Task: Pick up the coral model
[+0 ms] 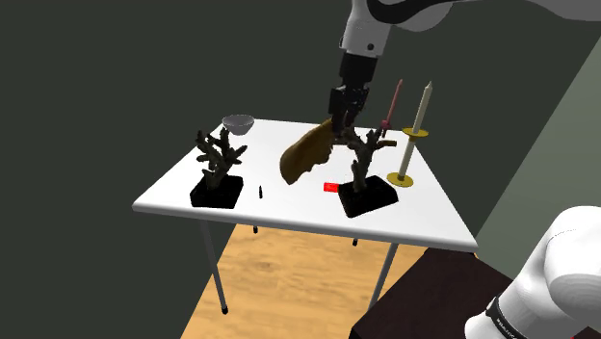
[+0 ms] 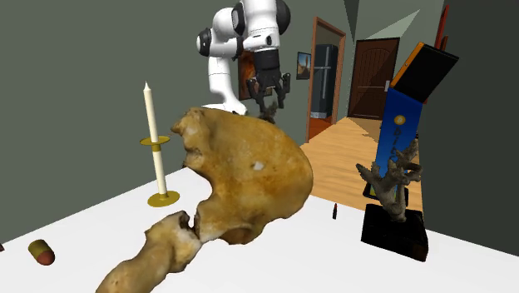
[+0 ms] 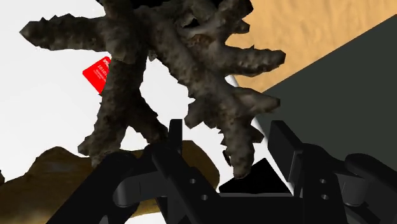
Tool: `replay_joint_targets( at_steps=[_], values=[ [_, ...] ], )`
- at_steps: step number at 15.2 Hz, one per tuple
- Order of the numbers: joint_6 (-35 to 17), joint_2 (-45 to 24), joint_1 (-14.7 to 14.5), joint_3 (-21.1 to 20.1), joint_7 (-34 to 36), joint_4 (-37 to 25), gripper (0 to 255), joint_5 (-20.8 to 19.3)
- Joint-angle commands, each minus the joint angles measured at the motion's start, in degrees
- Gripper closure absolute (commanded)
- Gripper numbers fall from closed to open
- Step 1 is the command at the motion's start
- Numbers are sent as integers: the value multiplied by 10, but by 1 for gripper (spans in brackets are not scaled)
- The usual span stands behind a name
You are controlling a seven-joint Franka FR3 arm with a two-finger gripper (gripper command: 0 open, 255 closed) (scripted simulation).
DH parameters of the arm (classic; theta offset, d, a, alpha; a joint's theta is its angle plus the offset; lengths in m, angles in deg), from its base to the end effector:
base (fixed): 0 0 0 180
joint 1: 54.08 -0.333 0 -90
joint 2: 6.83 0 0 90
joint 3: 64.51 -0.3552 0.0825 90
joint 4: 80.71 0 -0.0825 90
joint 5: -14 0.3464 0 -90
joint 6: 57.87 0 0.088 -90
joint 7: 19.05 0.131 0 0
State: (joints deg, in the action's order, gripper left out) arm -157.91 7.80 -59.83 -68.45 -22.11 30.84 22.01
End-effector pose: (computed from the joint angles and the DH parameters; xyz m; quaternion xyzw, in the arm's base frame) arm 0.4297 0.0934 0.6122 -0.9928 -0.0997 -0.0235 0.0619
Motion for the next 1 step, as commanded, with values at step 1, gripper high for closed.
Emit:
replay_joint_targets(
  at_steps=[1],
  values=[
    [5, 0, 0, 0, 1, -8, 255, 0]
  ],
)
